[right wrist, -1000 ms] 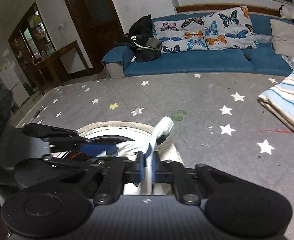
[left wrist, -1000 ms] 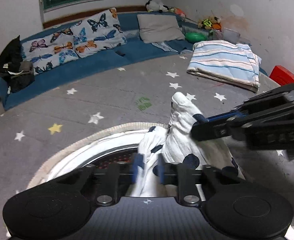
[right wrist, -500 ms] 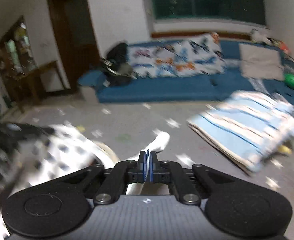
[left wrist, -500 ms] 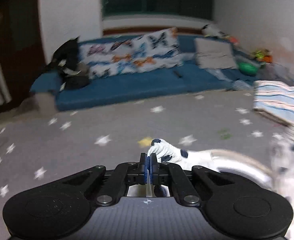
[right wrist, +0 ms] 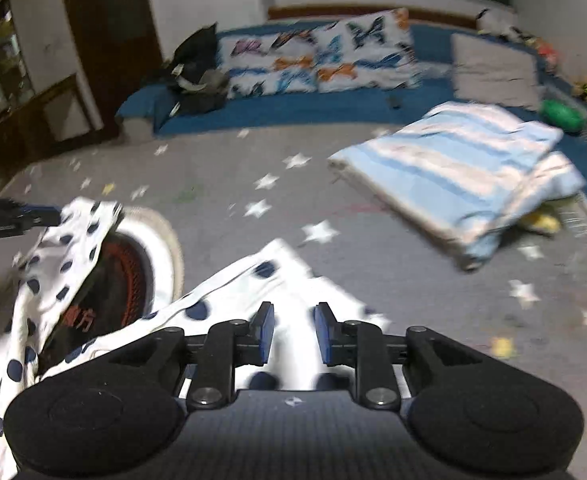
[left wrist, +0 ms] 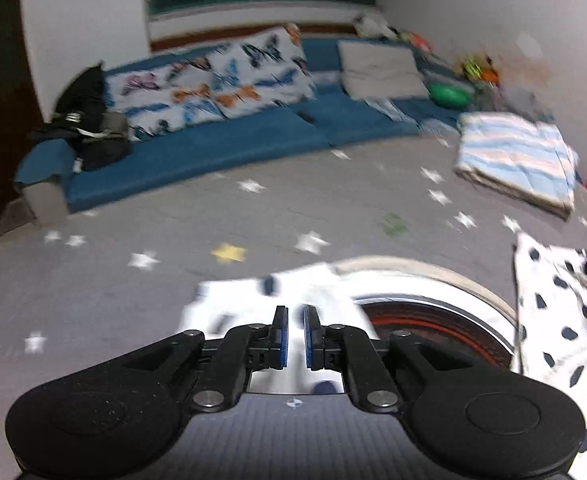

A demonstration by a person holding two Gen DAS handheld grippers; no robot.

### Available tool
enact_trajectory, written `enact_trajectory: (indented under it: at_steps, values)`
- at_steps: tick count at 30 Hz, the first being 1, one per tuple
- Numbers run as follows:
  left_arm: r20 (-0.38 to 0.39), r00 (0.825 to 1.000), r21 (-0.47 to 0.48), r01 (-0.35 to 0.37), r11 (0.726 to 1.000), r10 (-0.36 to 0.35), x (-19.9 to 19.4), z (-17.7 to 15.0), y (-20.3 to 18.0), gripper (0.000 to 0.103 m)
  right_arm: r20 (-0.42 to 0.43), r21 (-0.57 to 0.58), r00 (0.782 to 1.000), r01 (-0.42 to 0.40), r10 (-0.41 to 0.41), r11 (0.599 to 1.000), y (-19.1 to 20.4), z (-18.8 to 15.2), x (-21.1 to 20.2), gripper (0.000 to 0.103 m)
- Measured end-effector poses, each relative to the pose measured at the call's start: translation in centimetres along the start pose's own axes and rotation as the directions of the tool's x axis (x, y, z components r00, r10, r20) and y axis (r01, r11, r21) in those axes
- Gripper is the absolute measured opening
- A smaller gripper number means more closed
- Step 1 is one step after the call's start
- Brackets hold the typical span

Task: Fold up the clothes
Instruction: 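Lift the trousers with both grippers and shake them out flat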

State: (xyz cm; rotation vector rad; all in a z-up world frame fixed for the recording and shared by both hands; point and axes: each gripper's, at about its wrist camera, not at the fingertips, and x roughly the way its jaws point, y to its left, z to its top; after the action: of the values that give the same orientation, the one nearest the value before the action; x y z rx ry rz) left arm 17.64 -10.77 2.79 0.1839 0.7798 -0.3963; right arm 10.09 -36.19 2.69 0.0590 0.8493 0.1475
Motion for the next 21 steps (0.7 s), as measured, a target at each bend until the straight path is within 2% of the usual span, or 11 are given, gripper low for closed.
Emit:
enact_trajectory:
  at_steps: [1, 3, 4, 5, 7, 10, 13, 14, 16, 18, 21]
  values:
    - [-0.013, 1.0, 0.01, 0.007, 1.0, -0.006, 0.7, 0.1, -0.8, 0.012, -0.012, -0.007, 1.0, -0.004, 0.004, 1.0, 0.5, -0.1, 0.8, 0.026]
    - [-0.023, 1.0, 0.018, 0.001, 1.0, -0.001, 1.7, 0.3, -1.9, 0.03, -0.032, -0.011, 0.999, -0.001, 0.001, 1.0, 1.1, -0.2, 1.9, 0.03]
    - [-0.026, 1.0, 0.023, -0.004, 1.0, 0.005, 2.2, 0.3, -2.4, 0.045, -0.041, -0.01, 0.999, 0.005, -0.005, 1.0, 1.4, -0.3, 2.3, 0.03]
    - [-0.028, 1.0, 0.028, -0.013, 1.0, 0.013, 2.6, 0.3, -2.9, 0.049, -0.046, -0.01, 0.999, 0.01, -0.01, 1.0, 1.5, -0.2, 2.7, 0.03]
    - [-0.038, 0.999, 0.035, -0.029, 0.999, 0.031, 3.7, 0.5, -3.5, 0.049, -0.04, -0.017, 0.999, 0.015, -0.016, 1.0, 1.7, -0.1, 3.1, 0.03]
    - [-0.034, 0.998, 0.035, -0.06, 0.998, 0.061, 4.5, 0.6, -3.6, 0.043, -0.027, -0.038, 0.999, 0.021, -0.022, 0.999, 1.9, 0.1, 3.7, 0.03]
    - [-0.038, 0.997, 0.012, -0.065, 0.998, 0.065, 5.0, 1.2, -3.2, 0.011, -0.016, -0.056, 0.999, 0.028, -0.029, 0.998, 2.1, 0.5, 4.3, 0.029]
    - [-0.038, 0.997, 0.003, -0.067, 0.998, 0.067, 5.1, 1.5, -3.1, 0.008, -0.011, -0.059, 0.999, 0.031, -0.031, 0.998, 2.1, 0.7, 4.5, 0.027]
    - [-0.026, 0.998, -0.031, -0.066, 0.997, 0.065, 5.2, 2.0, -2.7, 0.005, -0.001, -0.061, 0.999, 0.039, -0.039, 0.997, 2.1, 1.1, 5.0, 0.022]
    - [0.014, 0.999, -0.121, -0.032, 0.992, 0.034, 5.1, 2.8, -1.8, 0.004, 0.009, -0.052, 0.999, 0.037, -0.037, 0.998, 1.9, 1.8, 5.6, 0.021]
    - [0.066, 0.998, -0.267, 0.029, 0.963, -0.012, 5.2, 4.0, -0.2, 0.004, 0.026, -0.051, 0.999, 0.045, -0.043, 0.998, 1.7, 3.2, 6.7, 0.02]
